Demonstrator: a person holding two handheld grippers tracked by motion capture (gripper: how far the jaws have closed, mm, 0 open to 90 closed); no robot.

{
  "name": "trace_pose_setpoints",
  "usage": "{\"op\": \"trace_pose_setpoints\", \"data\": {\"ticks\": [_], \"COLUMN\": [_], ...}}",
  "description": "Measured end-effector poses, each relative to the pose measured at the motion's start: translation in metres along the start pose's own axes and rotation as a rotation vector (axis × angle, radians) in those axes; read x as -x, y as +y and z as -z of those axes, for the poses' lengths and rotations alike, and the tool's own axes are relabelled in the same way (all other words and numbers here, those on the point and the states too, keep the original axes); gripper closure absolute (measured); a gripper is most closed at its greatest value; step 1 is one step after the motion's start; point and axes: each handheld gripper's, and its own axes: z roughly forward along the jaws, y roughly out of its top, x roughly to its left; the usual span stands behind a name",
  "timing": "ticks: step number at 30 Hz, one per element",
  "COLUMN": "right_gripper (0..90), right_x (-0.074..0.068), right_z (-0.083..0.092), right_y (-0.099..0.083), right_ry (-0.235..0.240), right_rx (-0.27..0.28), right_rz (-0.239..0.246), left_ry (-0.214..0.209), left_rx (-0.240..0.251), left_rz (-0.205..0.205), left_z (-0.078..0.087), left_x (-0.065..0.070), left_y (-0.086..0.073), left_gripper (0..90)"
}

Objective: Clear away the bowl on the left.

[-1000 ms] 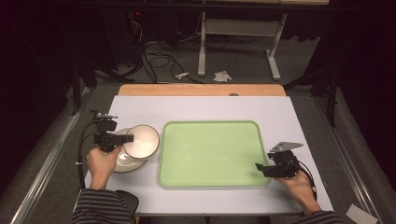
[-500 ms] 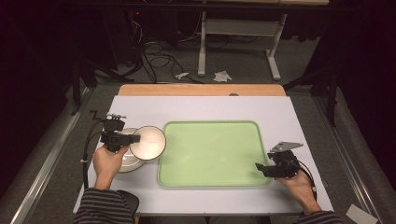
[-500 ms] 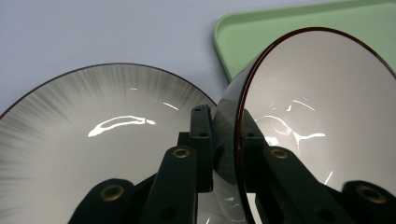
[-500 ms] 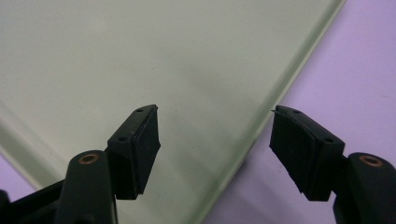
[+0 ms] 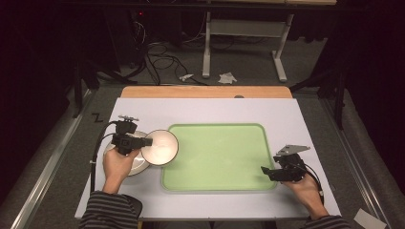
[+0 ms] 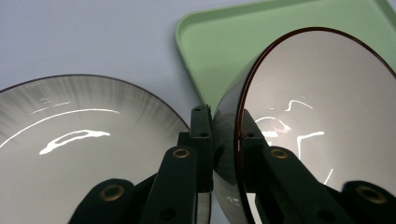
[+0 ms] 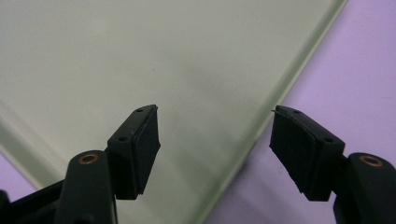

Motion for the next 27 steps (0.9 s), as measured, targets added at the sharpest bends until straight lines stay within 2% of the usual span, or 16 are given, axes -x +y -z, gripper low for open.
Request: {"op": "trace_pose_setpoints", "data": {"ticks": [11, 12, 14, 15, 18, 21, 27], "right_gripper": [34.2, 34.1, 34.1, 34.1, 33.9, 34.0, 33.9], "right_x": [0.0, 0.0, 0.0, 0.0, 0.0, 0.0, 0.0], "right_z": [0.0, 0.0, 0.0, 0.0, 0.0, -0.001, -0.001], "right_y": [0.0, 0.0, 0.0, 0.0, 0.0, 0.0, -0.001], "right_ry": [0.002, 0.003, 0.004, 0.011, 0.015, 0.014, 0.011], "right_rx": [-0.002, -0.001, -0.004, -0.009, -0.009, -0.007, -0.008], "right_rz": [0.002, 0.004, 0.0, 0.001, 0.004, 0.005, 0.008], "left_ry": [-0.031, -0.033, -0.034, -0.037, -0.052, -0.053, -0.068], "left_rx": [-0.058, -0.075, -0.079, -0.095, -0.11, -0.127, -0.142], "left_rz": [-0.047, -0.069, -0.076, -0.097, -0.099, -0.124, -0.128], "left_z": [-0.015, -0.019, -0.022, -0.027, -0.034, -0.042, -0.051], "left_x": [0.024, 0.029, 0.032, 0.038, 0.045, 0.052, 0.064], "left_y": [-0.008, -0.011, -0.012, -0.014, -0.017, -0.021, -0.025], "left_gripper": [81.6, 81.6, 81.6, 81.6, 81.6, 81.5, 81.6]}}
